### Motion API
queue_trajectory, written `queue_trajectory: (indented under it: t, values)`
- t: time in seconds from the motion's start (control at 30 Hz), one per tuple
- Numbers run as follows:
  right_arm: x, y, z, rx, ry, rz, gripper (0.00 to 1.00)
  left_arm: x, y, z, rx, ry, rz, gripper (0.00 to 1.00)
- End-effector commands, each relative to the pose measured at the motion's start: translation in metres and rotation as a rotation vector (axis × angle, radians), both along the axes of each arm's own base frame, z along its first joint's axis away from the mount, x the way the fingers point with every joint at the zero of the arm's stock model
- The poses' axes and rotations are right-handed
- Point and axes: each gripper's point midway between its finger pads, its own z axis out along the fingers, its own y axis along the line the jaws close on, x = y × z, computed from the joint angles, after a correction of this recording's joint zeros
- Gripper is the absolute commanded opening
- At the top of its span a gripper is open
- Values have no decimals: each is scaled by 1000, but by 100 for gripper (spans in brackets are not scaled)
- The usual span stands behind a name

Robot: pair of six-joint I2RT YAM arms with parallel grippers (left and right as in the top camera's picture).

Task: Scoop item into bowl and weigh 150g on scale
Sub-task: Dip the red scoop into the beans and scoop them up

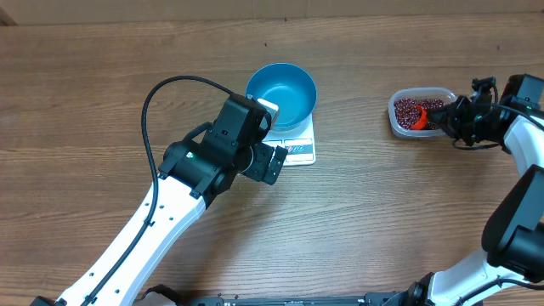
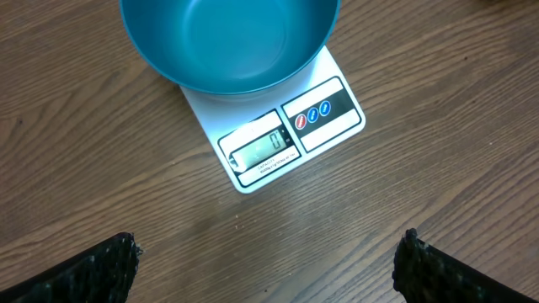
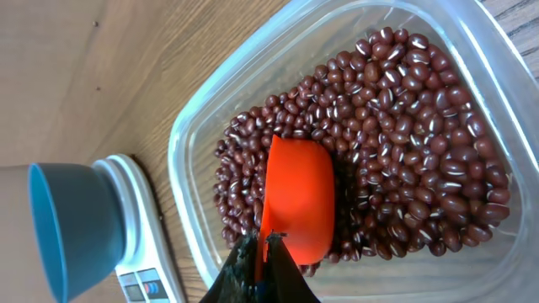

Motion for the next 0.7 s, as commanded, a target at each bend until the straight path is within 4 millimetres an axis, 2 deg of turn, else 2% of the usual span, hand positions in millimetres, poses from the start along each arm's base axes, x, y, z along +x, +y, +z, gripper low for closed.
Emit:
queue_trajectory:
  t: [0.0, 0.2, 0.67]
  values:
    - [2, -2, 10, 72, -35, -4, 4, 1, -3, 3, 3, -11, -23, 100]
    - [-1, -12, 11, 94, -27, -40, 4, 1, -3, 3, 3, -11, -23, 99]
    - [-1, -12, 11, 93, -27, -44, 4, 1, -3, 3, 3, -11, -23, 100]
